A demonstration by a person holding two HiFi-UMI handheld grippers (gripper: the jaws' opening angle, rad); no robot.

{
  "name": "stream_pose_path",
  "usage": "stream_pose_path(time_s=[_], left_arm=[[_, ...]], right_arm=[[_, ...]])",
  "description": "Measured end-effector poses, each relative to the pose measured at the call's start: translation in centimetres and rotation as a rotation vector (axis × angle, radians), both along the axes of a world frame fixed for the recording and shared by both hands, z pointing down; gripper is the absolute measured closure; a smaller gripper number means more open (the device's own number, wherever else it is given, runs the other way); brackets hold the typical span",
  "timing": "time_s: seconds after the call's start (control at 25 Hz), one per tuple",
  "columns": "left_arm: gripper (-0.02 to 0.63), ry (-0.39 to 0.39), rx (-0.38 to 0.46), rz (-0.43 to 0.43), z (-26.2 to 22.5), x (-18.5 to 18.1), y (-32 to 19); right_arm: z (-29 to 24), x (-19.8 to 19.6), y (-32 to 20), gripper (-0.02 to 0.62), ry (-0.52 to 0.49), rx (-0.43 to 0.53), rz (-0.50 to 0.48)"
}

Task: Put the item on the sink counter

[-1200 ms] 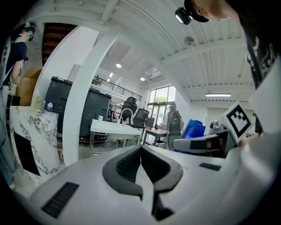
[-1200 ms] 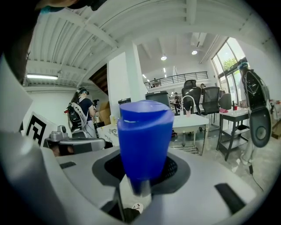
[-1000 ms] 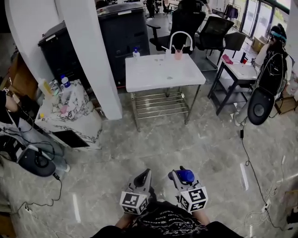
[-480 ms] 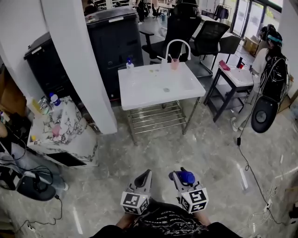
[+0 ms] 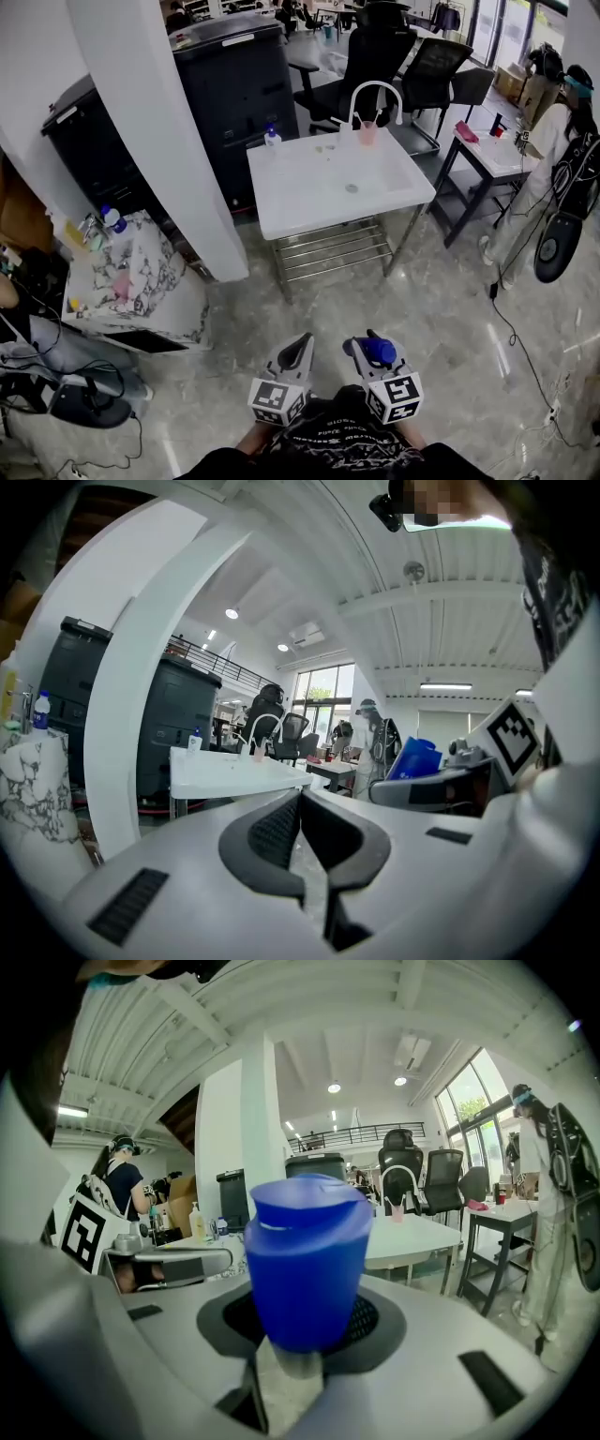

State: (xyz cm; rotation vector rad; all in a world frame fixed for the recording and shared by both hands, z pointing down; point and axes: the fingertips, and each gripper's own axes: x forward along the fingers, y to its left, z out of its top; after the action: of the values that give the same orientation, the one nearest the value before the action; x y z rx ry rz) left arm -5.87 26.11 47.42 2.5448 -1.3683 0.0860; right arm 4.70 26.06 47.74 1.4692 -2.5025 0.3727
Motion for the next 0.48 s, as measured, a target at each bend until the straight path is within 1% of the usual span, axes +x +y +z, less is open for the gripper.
stream_pose_path(time_s=[0.24, 0.48], left_arm=[[0.598, 0.010, -0.009, -0.043, 0.7, -1.3, -3.0], [0.598, -0.003, -0.020, -0.124, 1.6, -2.8, -8.5]], right_arm=[[0.2, -0.3, -4.1, 0.456, -0.007, 0.006, -0.019], [0.7, -0.2, -11.6, 0.456, -0.020, 0.010, -0.051]])
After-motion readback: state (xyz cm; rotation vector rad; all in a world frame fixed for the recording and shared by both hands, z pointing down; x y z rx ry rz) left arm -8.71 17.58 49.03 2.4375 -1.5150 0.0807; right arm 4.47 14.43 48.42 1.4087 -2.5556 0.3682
